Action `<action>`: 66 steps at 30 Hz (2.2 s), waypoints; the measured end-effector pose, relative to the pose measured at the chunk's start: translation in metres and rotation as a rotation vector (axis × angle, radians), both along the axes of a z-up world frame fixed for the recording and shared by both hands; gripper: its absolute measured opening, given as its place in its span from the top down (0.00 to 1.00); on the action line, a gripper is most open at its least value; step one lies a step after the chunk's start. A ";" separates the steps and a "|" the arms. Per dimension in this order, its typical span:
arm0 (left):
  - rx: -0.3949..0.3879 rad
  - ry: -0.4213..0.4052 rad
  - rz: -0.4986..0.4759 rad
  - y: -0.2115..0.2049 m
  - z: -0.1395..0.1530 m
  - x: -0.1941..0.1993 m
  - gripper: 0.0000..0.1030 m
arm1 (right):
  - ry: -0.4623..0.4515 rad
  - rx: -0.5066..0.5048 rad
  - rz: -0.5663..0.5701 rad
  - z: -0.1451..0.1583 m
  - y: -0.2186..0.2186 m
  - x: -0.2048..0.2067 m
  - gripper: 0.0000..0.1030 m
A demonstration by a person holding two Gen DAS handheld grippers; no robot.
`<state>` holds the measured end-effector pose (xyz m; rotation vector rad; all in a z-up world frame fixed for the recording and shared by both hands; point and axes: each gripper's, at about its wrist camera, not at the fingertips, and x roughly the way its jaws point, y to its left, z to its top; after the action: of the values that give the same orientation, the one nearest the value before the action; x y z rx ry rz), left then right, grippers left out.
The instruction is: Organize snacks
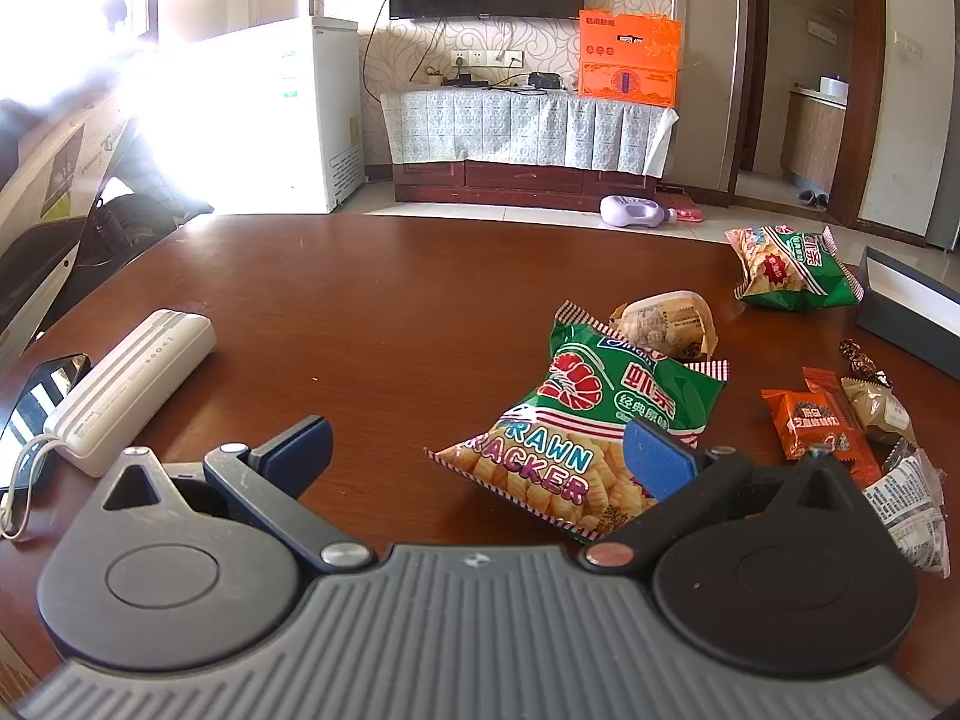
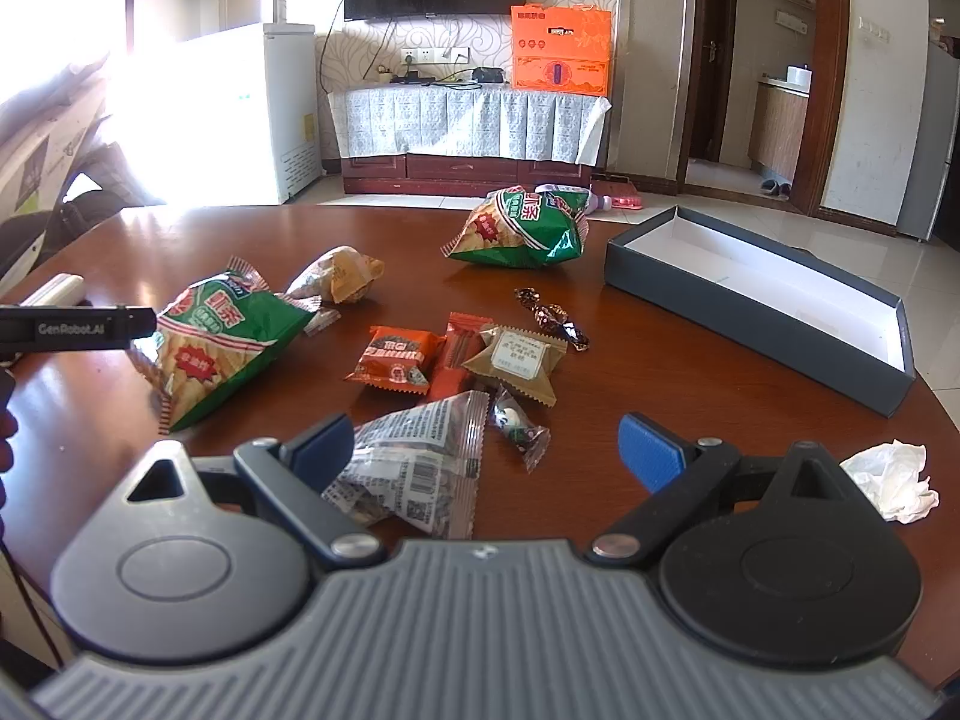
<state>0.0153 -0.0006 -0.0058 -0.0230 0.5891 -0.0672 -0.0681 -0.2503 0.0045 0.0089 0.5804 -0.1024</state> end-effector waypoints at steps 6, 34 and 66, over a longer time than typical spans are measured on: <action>-0.007 -0.003 -0.001 0.001 0.001 -0.001 0.00 | 0.000 0.001 0.001 0.000 0.000 0.000 0.06; 0.046 -0.044 -0.001 -0.035 0.003 0.021 0.00 | 0.086 -0.159 -0.252 0.012 -0.185 0.111 0.06; 0.079 -0.096 -0.233 -0.048 0.006 -0.004 0.00 | 0.081 -0.046 0.006 0.024 -0.033 0.038 0.40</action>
<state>0.0116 -0.0487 0.0005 0.1256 0.4964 -0.2697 -0.0297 -0.2833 0.0286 -0.0417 0.6585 -0.1102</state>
